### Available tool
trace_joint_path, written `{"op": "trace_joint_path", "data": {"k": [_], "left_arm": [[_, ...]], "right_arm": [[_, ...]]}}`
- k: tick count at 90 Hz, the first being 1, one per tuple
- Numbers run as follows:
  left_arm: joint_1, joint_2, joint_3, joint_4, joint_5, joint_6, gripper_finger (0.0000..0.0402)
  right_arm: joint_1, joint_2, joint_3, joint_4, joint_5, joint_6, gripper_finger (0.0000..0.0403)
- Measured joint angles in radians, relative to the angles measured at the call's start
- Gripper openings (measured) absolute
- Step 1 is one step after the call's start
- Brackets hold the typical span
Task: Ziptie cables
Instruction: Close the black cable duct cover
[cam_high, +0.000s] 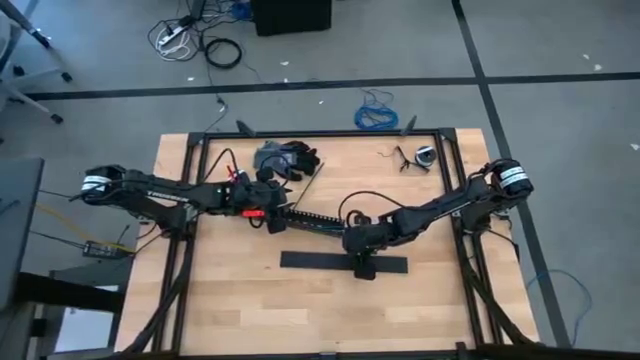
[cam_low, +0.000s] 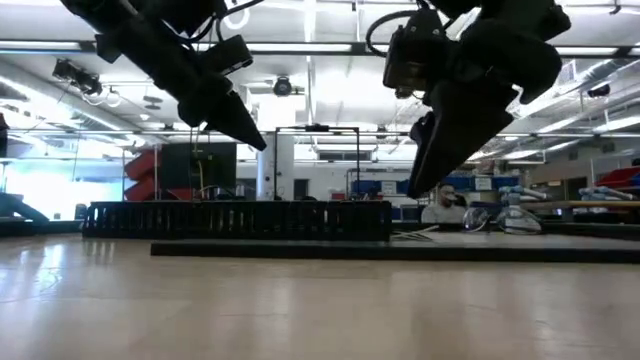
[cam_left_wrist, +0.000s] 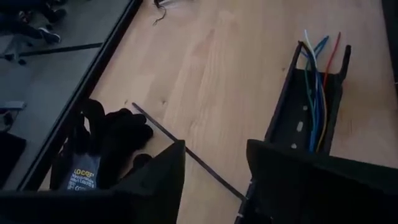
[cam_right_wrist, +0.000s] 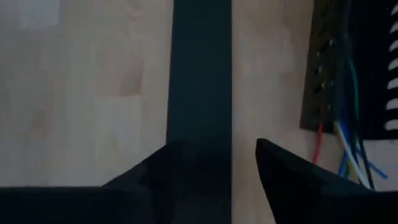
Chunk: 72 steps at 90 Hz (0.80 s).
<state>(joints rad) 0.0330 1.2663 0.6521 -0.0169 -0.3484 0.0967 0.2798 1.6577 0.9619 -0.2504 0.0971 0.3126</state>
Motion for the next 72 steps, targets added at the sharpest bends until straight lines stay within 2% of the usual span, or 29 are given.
{"op": "trace_joint_path", "data": {"k": [32,72], "left_arm": [[0.000,0.000,-0.002,0.003,0.016,0.003,0.0168],[-0.001,0.000,-0.001,-0.005,0.027,0.003,0.0168]], "right_arm": [[0.040,0.084,0.000,0.041,0.044,0.047,0.0268],[0.045,0.152,0.003,0.049,0.030,0.110,0.0288]]}}
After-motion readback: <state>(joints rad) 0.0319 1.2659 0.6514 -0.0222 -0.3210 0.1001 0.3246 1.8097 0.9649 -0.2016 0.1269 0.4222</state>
